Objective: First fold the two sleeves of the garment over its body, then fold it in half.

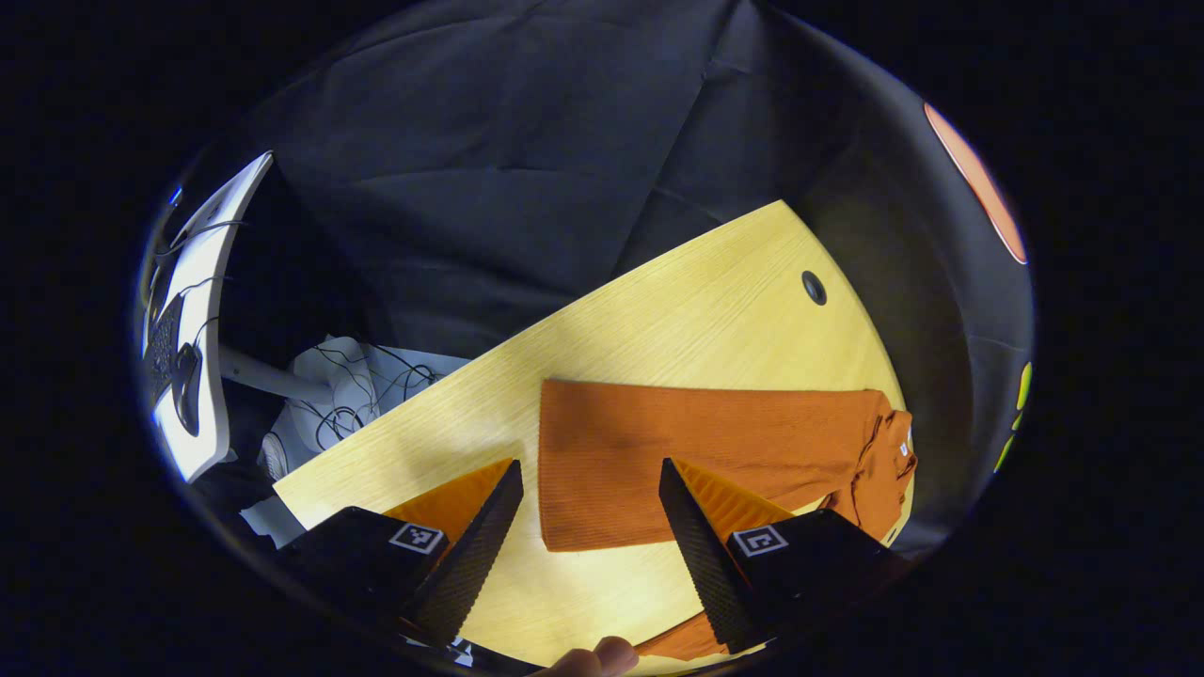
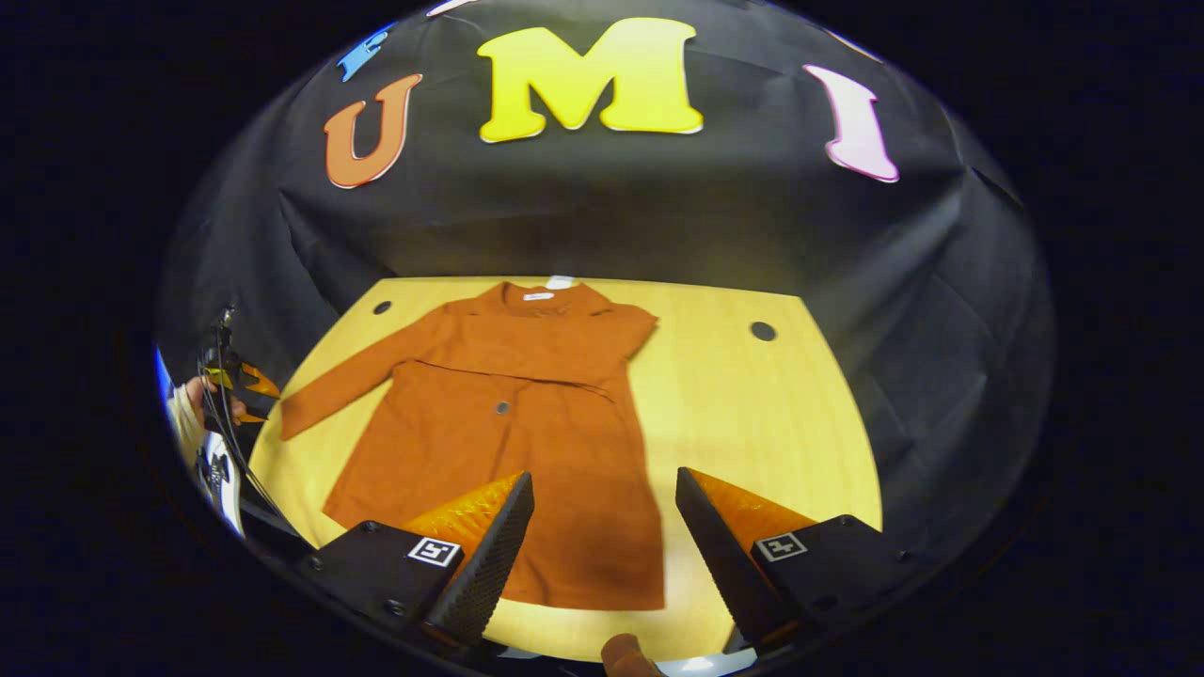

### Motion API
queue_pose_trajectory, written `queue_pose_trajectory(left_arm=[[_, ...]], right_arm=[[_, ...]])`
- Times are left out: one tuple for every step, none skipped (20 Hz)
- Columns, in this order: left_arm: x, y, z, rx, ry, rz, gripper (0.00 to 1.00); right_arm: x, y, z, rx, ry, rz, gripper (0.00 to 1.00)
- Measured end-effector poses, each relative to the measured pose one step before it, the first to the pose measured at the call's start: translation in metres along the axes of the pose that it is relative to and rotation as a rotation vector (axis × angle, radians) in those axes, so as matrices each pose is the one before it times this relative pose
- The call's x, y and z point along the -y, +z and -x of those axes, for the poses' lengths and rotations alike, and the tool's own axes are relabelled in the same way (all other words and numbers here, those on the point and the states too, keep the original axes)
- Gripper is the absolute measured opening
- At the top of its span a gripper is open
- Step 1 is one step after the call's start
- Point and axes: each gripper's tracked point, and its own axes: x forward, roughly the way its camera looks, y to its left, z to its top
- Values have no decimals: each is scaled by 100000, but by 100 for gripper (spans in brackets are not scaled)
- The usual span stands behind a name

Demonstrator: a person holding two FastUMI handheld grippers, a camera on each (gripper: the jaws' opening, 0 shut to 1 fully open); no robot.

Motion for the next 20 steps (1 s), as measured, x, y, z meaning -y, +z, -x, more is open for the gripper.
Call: queue_pose_trajectory(left_arm=[[42,-168,-331,-2038,385,-248,95],[-79,-158,-393,-1237,317,347,84],[-137,-29,-323,-1297,1264,29,95],[-476,-42,-153,-1680,2251,-590,95],[-51,-102,-186,-2163,1244,-247,94],[-181,-266,-400,-2517,1466,-14,94],[-217,-231,-418,-2391,1490,770,91],[-655,-339,-615,-2300,1724,740,81],[-631,-350,-349,-2624,2080,-16,88],[-502,273,121,-253,1612,-1115,87],[79,16,-234,-1048,624,-625,77],[73,79,30,-1452,718,-935,73],[-264,-24,-178,-1493,1803,-1099,71],[-126,-48,59,-1312,887,-484,77],[72,-43,-65,-1252,357,-1129,60],[87,160,12,-933,-11,-1505,58],[-41,-81,-59,-1263,379,-1124,56],[106,-10,32,-543,426,-358,55],[170,45,-26,-230,-393,359,54],[562,20,-231,-90,-1512,827,60]], right_arm=[[1702,-641,397,164,-4272,-1481,98],[1421,-933,372,-1118,-2820,-2982,98],[855,-808,473,-1820,-1203,-3268,94],[979,-669,148,-1495,-1544,-2034,97],[1336,-154,75,-393,-2487,-978,94],[1154,154,-6,266,-2146,-859,97],[979,273,303,442,-1779,-1188,97],[669,220,244,494,-1030,-1269,97],[581,246,245,542,-1065,-989,97],[678,128,-74,316,-1335,-528,97],[545,187,77,490,-1184,-630,97],[286,233,-27,41,-587,-828,97],[106,-110,76,-403,-64,-710,97],[158,-152,-111,-498,-68,-505,94],[137,48,0,109,-121,-308,97],[81,160,-222,741,380,-466,97],[-129,101,13,352,530,-694,97],[5,-99,-179,-184,125,-612,94],[1,-34,-14,-77,458,-555,98],[178,-98,-175,-180,316,-11,98]])
